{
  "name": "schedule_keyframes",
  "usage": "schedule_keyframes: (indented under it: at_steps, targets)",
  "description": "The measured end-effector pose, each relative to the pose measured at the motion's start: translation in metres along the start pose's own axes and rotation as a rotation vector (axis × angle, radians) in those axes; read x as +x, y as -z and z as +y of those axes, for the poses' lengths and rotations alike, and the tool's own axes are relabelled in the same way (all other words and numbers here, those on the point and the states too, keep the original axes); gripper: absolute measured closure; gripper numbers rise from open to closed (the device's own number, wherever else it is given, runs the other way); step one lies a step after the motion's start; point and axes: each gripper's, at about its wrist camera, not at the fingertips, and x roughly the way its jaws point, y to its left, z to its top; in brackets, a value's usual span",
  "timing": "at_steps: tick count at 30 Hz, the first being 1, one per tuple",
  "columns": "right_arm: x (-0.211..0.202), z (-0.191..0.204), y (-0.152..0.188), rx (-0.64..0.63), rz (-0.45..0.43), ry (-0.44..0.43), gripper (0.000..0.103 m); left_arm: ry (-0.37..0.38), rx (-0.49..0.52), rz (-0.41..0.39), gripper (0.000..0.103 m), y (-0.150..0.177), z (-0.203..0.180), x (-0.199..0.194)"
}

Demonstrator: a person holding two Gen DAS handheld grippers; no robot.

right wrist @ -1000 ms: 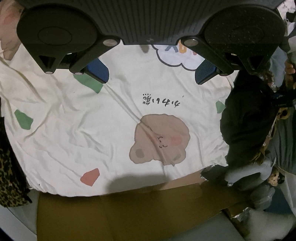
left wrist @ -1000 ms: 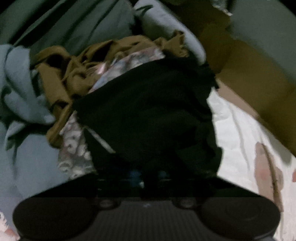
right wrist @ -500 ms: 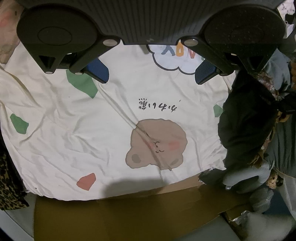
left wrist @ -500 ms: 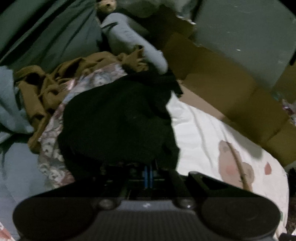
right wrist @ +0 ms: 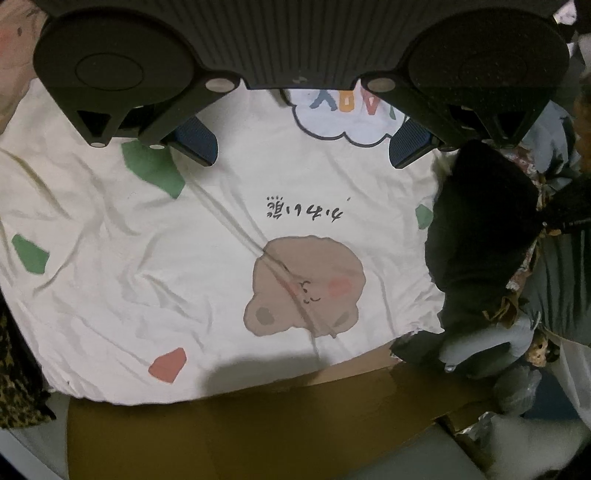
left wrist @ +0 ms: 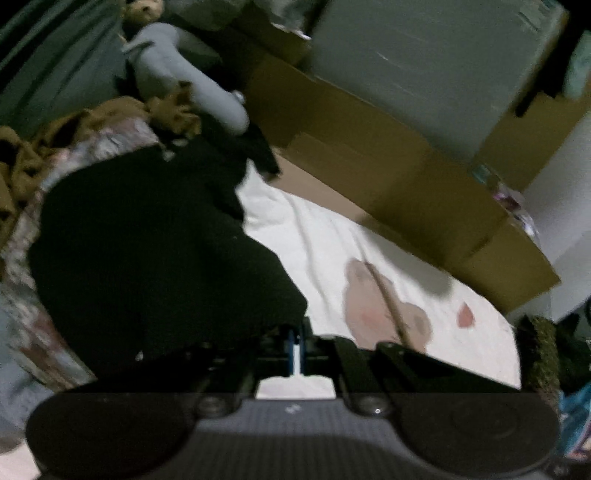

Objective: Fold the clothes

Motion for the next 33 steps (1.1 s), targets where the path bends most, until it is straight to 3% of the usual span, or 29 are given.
schedule_keyframes:
  at_steps: [12, 25, 33]
  targets:
    - [0.006, 0.019, 0.007, -0.03, 0.029, -0.031, 0.002, 0.127, 0.046, 0.121, 0.101, 0.051, -0.024, 0.013]
    - [0.008, 0.026, 0.009, -0.001, 0.061, -0.122, 0.002, 0.252, 0.1, 0.251, 0.101, 0.104, -0.059, 0.029]
    - [0.02, 0.026, 0.017, 0.081, 0.128, -0.217, 0.018, 0.323, 0.154, 0.306, 0.101, 0.126, -0.08, 0.029]
